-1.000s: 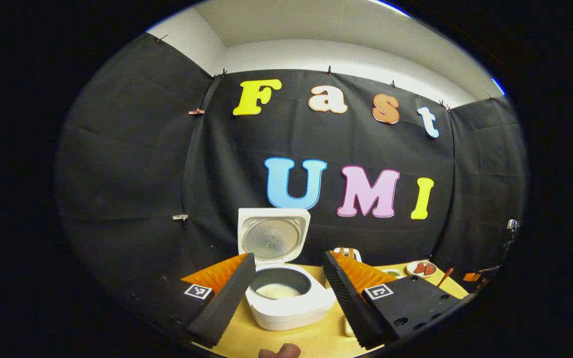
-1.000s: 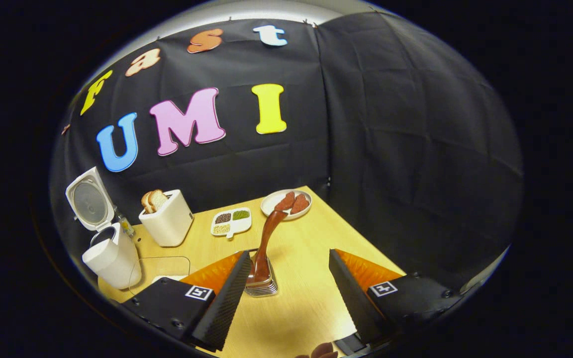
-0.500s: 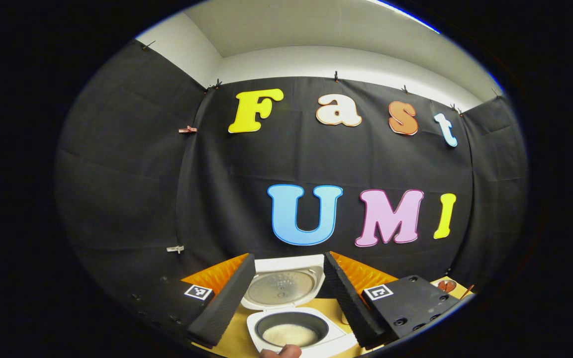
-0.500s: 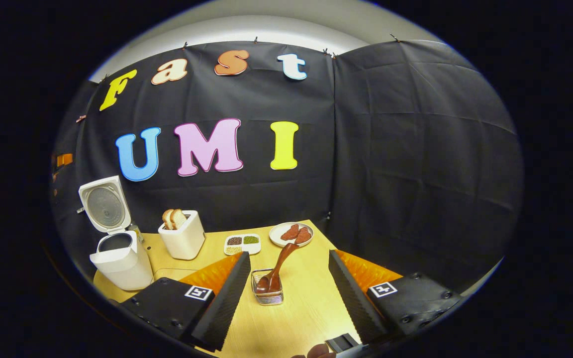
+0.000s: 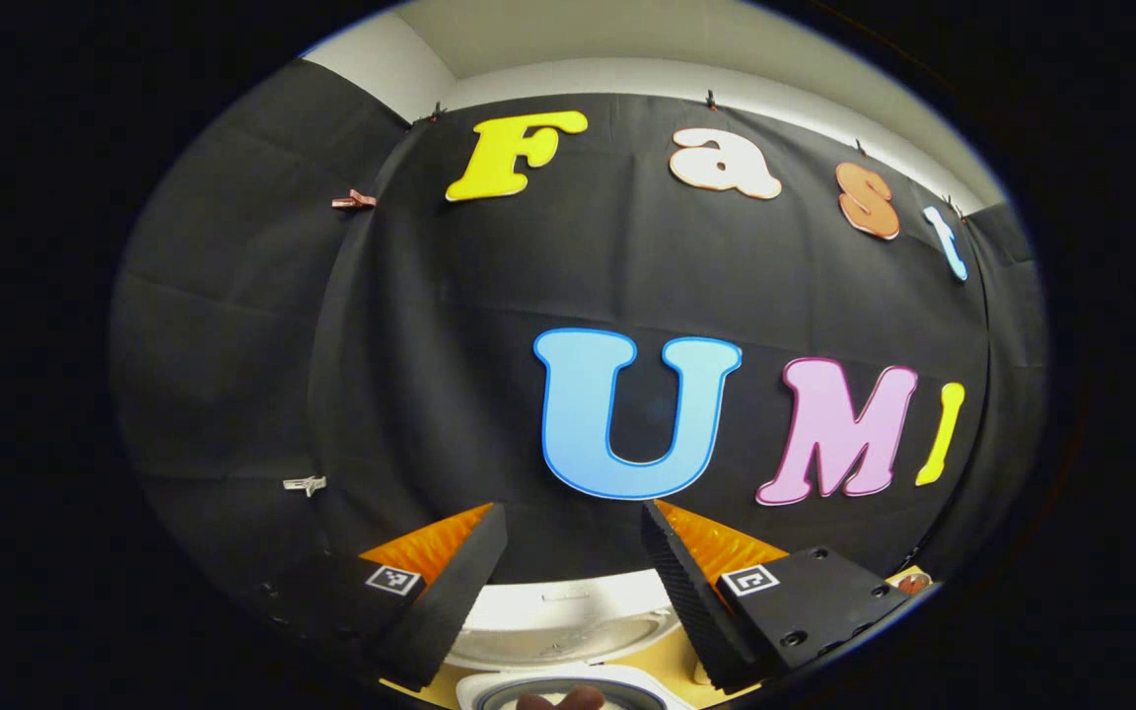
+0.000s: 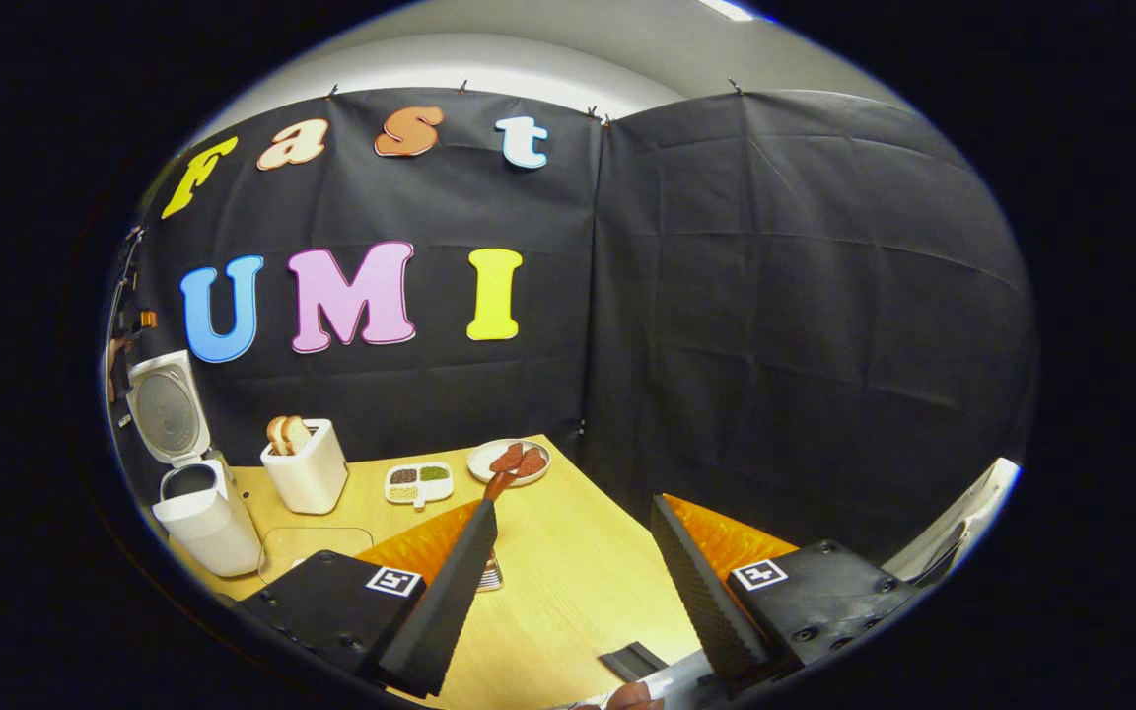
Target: Close the left gripper, press the button to open the rice cooker; take a wooden spoon from the chopstick holder with the right hand, scoop a spoonful of rice and pour it into the rice cooker, then put the wooden spoon back into the chopstick holder.
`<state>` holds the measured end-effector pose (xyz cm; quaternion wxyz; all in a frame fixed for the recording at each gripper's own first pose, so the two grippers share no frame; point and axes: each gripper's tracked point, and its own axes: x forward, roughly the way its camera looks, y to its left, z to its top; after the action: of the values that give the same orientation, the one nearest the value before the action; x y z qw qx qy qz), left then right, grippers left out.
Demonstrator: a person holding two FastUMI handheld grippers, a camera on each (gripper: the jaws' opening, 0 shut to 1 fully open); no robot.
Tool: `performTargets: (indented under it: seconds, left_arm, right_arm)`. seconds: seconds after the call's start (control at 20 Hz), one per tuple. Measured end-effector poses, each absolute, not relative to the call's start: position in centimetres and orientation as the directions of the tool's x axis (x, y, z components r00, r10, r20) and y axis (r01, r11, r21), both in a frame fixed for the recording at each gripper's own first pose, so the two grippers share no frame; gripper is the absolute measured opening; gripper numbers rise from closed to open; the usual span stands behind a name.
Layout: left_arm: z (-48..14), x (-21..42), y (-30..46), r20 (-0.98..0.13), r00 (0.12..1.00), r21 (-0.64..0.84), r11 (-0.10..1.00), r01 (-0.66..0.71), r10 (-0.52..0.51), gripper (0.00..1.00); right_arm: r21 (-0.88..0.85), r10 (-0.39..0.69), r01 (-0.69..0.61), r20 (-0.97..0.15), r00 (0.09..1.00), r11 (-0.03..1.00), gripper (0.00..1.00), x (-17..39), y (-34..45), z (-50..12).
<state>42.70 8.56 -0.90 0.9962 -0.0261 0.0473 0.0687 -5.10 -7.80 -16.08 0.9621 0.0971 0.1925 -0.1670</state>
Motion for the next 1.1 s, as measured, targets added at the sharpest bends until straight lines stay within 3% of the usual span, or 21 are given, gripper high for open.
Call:
performTargets:
  seconds: [0.3, 0.45, 0.7, 1.1]
  left_arm:
    - [-7.3, 46.1, 9.5, -0.285, 0.943, -0.003, 0.984, -0.178, 0.17, 0.95]
    - [-7.3, 45.2, 9.0, -0.303, 0.939, -0.012, 0.985, -0.171, 0.16, 0.98]
    - [-9.2, 38.9, 5.9, -0.364, 0.924, -0.045, 0.989, -0.138, 0.112, 0.98]
    - [-18.8, 27.2, 1.6, -0.485, 0.871, -0.095, 0.985, -0.143, 0.08, 0.98]
  right_arm:
    - [0.085, -0.31, 0.377, -0.421, 0.852, 0.922, 0.99, -7.3, -7.5, -16.2]
    - [0.102, -0.292, 0.366, -0.423, 0.858, 0.925, 0.98, -7.3, -7.0, -16.3]
    - [0.144, -0.225, 0.314, -0.437, 0.871, 0.938, 0.99, -6.9, -5.6, -16.5]
    - [0.118, -0.158, 0.217, -0.379, 0.912, 0.969, 0.99, -5.4, -6.4, -14.3]
